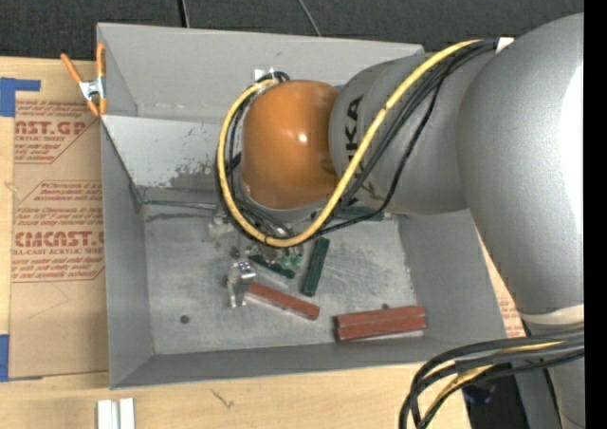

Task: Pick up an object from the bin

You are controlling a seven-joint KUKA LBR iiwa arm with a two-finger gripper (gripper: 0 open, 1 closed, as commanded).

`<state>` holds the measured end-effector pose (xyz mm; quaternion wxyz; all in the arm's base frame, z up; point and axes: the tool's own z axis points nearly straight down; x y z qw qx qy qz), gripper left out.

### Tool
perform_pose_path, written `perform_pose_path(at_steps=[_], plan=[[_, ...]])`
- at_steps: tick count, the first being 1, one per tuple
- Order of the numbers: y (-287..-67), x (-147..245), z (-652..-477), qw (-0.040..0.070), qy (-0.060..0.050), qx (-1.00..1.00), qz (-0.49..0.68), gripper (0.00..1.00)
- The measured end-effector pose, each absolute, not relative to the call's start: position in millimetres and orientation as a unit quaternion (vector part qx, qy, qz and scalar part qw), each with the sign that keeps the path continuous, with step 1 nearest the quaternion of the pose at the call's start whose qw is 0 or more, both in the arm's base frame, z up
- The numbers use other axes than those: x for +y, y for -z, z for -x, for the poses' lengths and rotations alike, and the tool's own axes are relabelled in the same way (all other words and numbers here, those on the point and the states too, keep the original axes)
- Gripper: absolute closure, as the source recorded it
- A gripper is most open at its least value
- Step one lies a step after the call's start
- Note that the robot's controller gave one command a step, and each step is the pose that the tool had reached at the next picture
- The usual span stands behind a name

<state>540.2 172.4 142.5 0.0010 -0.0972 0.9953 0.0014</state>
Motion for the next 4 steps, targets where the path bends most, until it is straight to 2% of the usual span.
perform_pose_path(at_steps=[1, 2, 4], plan=[[-106.3, 153.0, -550.2, 0.001, 0.0, 0.985, 0.171, 0.0], [-79.9, 116.6, -547.8, 0.001, -0.001, 0.997, 0.074, 1.0], [-80.4, 116.6, -547.6, 0.001, -0.001, 0.997, 0.074, 1.0]])
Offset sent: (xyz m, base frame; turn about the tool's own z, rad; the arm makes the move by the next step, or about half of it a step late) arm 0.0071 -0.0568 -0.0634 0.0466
